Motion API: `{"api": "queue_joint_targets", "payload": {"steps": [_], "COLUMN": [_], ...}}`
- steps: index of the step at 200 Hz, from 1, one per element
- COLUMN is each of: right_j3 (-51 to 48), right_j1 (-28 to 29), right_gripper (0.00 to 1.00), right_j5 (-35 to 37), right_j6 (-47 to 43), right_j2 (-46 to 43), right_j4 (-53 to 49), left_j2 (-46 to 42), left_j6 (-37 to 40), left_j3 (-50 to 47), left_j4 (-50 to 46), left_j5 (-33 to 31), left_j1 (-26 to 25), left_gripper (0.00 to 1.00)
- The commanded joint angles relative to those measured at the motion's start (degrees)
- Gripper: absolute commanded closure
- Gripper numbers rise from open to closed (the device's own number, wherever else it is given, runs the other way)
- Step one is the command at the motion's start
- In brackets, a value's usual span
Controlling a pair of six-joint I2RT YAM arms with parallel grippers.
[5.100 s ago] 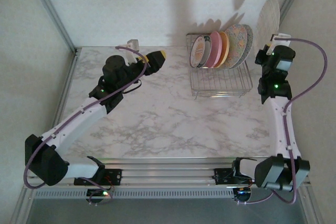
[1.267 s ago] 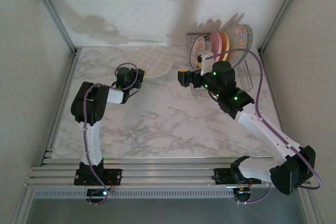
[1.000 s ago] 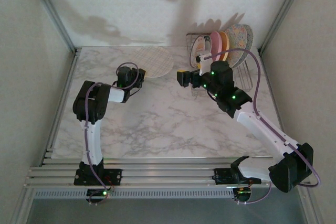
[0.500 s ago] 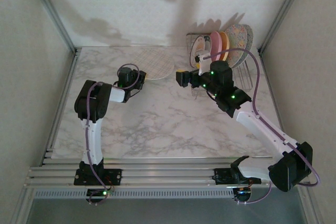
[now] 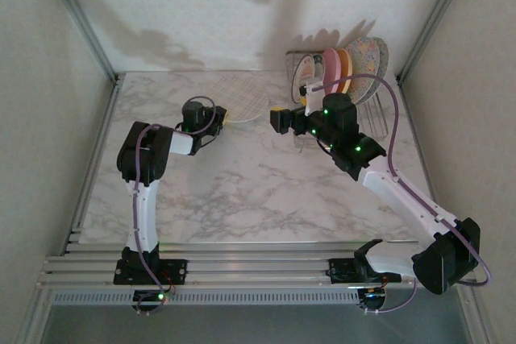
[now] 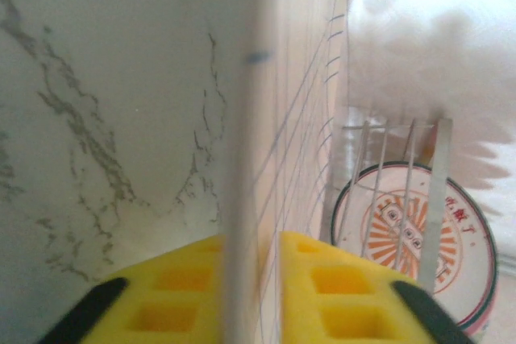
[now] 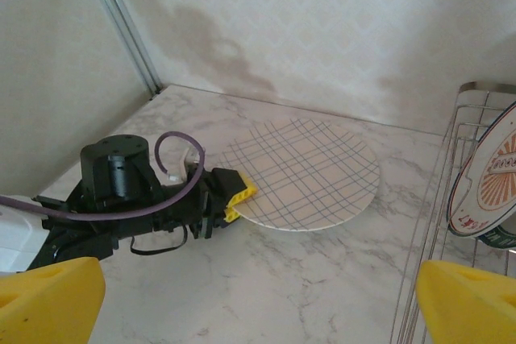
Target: Unload the plates from the dish rack
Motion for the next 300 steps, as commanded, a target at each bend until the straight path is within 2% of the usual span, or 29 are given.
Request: {"api": "queue_joint_targets", "payload": {"steps": [1,23,62,111,155,179,199,230,264,300], "right_j3": [0.96,1.42,2.3,3.64,7.6,10.4,13.18,17.81,18.86,23.62], "right_j1": [0.28,0.27,0.15,-0.89,-4.16,-7.5,-10.95,-22.8,-34.49,-39.53], "right_gripper": [0.01,0.01,0.01,0.01,0.01,0.01,0.01,0.01,0.02,0.11], "right_j5": [-0.69,-0.58,0.97,2.76,3.82,3.96,6.92,9.26,4.42,2.01], "right_j6": [0.39,0.3,-0.23,-1.91,-4.0,-4.65,-3.76,4.47,13.23,16.23], "right_j2": [-0.71,-0.56,-0.64,-0.91,-1.35,-0.85,-0.18,2.74,8.59,17.93], "right_j4": [0.73,0.43,-0.97,-3.41,-7.69,-11.04,-14.84,-22.8,-20.57,-17.11], "left_j2": [-0.95,-2.09,-4.48,-6.45,-9.36,-11.44,-13.64,-19.45,-26.63,-33.82], "left_j6": [1.27,2.11,3.29,5.54,6.25,6.49,7.43,8.76,12.65,19.37], "left_j3": [1.38,2.37,4.81,7.8,6.82,6.02,6.24,6.05,6.83,7.82], "left_j4": [-3.0,-7.74,-18.93,-35.6,-40.59,-41.56,-43.96,-46.75,-48.7,-48.07], "left_j5": [0.59,0.5,-0.59,-3.24,-4.43,-4.67,-5.02,-6.53,-8.78,-9.79], "left_j1": [0.46,0.4,0.4,0.33,0.33,0.08,-0.39,-1.91,-4.87,-8.17], "left_gripper": [0.64,0.49,0.35,0.25,0.22,0.19,0.18,0.19,0.19,0.21]}}
